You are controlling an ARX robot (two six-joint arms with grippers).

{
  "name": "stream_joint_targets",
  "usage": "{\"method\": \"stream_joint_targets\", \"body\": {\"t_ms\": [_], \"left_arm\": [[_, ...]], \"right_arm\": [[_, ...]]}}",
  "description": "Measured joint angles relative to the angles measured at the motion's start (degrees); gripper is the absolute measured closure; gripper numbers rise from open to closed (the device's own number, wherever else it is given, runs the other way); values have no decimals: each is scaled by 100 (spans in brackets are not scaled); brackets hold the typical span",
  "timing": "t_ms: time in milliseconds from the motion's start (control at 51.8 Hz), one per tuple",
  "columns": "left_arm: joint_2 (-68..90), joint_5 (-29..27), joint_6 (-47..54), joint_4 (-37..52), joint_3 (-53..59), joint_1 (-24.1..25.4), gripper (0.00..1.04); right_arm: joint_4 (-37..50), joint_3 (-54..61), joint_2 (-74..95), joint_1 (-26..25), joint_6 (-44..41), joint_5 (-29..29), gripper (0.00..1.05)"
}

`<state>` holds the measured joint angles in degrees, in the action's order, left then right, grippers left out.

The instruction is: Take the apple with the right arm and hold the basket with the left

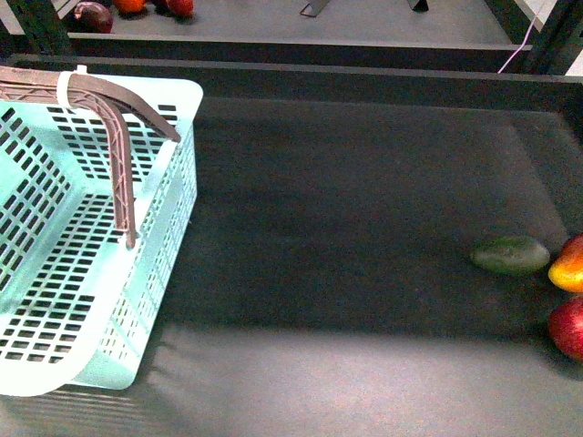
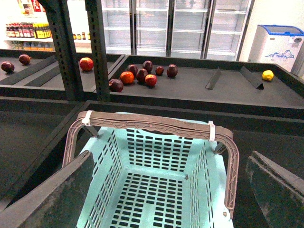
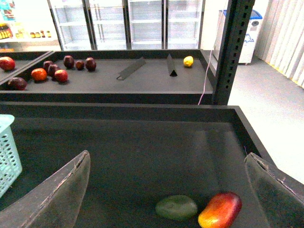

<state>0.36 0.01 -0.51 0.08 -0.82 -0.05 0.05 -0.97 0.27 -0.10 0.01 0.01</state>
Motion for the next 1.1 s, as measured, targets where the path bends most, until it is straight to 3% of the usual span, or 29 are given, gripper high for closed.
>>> {"method": "stream_joint_targets", "body": {"t_ms": [580, 638, 676, 792, 966, 1101], "left_arm": [[7, 13, -28, -11, -2, 2, 7], [638, 629, -984, -1016, -417, 186, 7], [1246, 824, -1725, -1088, -590, 267, 7], [2452, 1121, -2946, -269, -826, 457, 7], [5069, 1766, -4380, 1808, -1416, 925, 7], [7689, 1746, -5294, 2835, -2479, 973, 7]], "right_arm": [[0, 0, 0, 0, 0, 0, 9], [0, 0, 0, 0, 0, 0, 9], [0, 0, 0, 2, 0, -2, 9], [0, 0, 0, 0, 0, 0, 9], [0, 0, 0, 2, 0, 0, 9], [0, 0, 0, 2, -2, 0, 9]]}}
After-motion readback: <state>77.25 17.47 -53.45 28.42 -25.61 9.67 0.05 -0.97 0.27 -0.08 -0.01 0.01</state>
